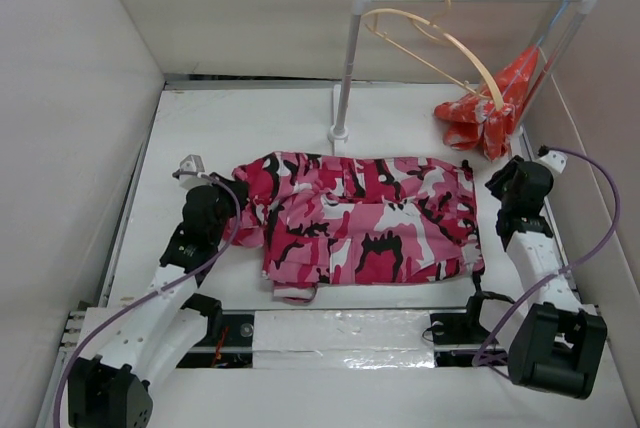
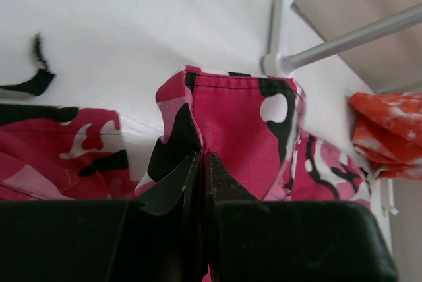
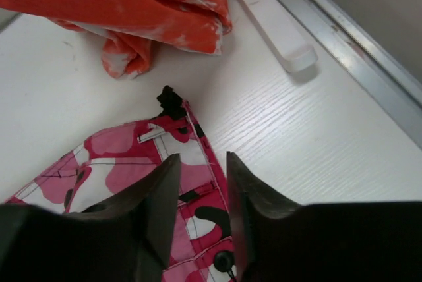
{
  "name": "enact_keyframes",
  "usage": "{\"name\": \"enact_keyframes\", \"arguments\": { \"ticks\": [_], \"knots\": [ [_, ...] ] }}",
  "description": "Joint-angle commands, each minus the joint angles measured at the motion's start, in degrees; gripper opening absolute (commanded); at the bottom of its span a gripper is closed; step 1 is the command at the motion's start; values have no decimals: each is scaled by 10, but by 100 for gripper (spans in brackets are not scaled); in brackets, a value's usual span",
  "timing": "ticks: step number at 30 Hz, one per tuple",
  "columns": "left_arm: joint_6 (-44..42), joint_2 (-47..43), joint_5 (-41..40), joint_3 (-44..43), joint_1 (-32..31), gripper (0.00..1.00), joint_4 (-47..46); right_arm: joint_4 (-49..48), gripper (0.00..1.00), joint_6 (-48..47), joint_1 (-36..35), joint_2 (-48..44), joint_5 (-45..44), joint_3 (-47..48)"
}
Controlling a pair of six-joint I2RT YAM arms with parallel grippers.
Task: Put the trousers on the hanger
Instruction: Flatten out the trousers at the center of the board.
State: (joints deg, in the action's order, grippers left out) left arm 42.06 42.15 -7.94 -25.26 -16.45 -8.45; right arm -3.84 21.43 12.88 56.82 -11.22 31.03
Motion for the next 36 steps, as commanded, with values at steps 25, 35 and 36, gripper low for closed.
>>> {"name": "enact_keyframes", "arguments": {
  "ticks": [25, 35, 36],
  "knots": [
    [-50, 310, 10, -161, -201, 42, -54, -139, 42, -82, -564, 151, 81, 70],
    [-17, 45, -130, -136, -141, 49, 19, -139, 0, -133, -711, 212, 85, 169],
    [-14, 22, -138, -139, -141, 49, 26, -140, 1, -133, -720, 224, 85, 178]
  ]
}}
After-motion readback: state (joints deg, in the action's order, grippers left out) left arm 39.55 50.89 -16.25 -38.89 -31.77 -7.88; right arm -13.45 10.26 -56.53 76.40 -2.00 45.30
